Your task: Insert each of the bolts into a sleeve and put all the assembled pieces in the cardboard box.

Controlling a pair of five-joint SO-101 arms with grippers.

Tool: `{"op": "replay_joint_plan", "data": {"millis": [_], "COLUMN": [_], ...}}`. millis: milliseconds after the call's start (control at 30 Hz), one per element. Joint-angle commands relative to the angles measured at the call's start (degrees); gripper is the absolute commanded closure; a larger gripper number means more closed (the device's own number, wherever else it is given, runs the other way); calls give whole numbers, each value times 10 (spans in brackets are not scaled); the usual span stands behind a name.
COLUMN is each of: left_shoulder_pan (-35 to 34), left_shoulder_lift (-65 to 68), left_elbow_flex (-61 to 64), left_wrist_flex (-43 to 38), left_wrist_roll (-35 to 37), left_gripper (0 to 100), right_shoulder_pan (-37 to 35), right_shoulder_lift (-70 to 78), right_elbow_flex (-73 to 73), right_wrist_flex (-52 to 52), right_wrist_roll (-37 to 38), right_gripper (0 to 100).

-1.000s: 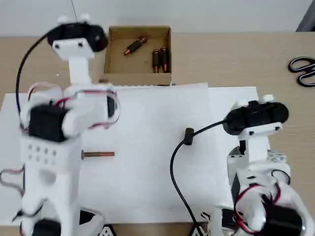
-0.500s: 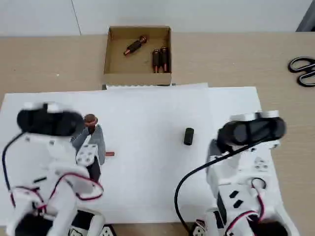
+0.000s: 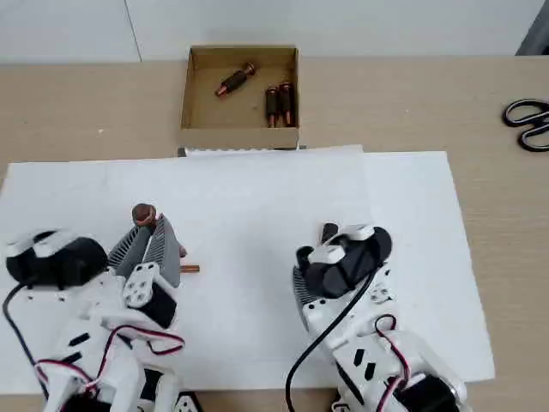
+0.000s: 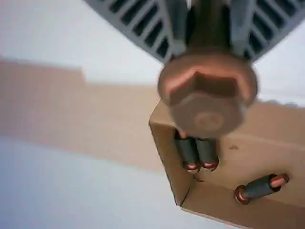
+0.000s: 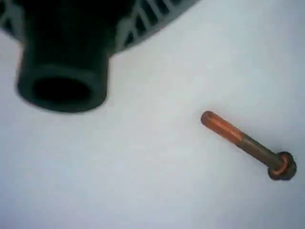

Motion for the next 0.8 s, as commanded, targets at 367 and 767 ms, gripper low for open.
{"op": "replay_joint_plan", "data": {"millis": [367, 767], "left_shoulder_pan": [86, 178], "left_shoulder_lift": [-4, -3], "left_elbow_flex": [43, 78], "left_wrist_flex": [-128, -128], "left_wrist_roll": [105, 114], "left_gripper": [994, 994], "right_shoulder_pan": [-104, -104], "right_shoulder_lift": [1, 1], "right_elbow_flex": [104, 118], "right_wrist_flex": [-141, -190], "right_wrist_roll": [129, 151], "right_gripper": [996, 996]}}
